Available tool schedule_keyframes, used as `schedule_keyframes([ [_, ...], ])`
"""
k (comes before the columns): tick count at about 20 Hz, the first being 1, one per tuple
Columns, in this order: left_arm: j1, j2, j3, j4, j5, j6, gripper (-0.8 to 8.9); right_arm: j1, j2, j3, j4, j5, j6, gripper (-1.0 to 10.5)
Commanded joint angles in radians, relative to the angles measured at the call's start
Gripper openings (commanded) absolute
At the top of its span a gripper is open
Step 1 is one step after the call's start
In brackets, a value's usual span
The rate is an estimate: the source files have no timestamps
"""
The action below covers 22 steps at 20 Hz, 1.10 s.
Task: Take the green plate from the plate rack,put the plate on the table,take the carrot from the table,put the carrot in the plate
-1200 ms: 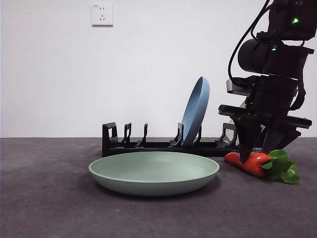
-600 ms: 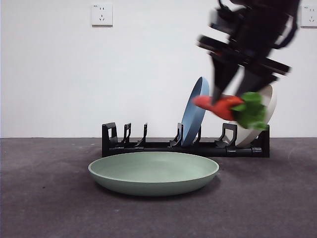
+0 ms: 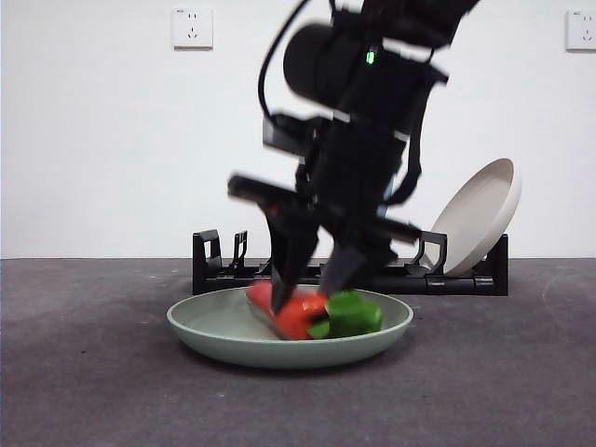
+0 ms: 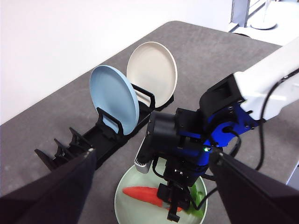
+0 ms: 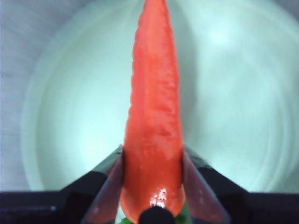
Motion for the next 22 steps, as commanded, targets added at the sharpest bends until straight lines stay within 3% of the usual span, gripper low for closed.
schedule_keyframes([
  [1, 0.002, -0.001, 0.0, -0.007, -0.001, -0.01, 4.07, 0.001, 0.018, -0.007, 0.007, 0.005, 0.012, -0.1],
  [4, 0.002, -0.001, 0.0, -0.01, -0.001, -0.01, 4.07, 0.002, 0.022, -0.007, 0.005, -0.002, 0.013, 0.1],
  [8, 0.002, -0.001, 0.0, -0.01, -0.001, -0.01, 4.07, 0.002, 0.02, -0.007, -0.002, -0.003, 0.017, 4.9],
  [9, 0.002, -0.001, 0.0, -0.01, -0.002, -0.01, 4.07, 0.002, 0.016, -0.007, -0.002, -0.003, 0.016, 5.4],
  [17, 0.002, -0.001, 0.0, -0.018, -0.002, -0.009, 4.07, 0.002, -0.21, -0.006, -0.048, 0.003, 0.011, 5.4],
  [22, 0.002, -0.001, 0.0, -0.116, -0.002, -0.006, 4.07, 0.002, -0.511, -0.006, -0.37, -0.001, -0.035, 5.4],
])
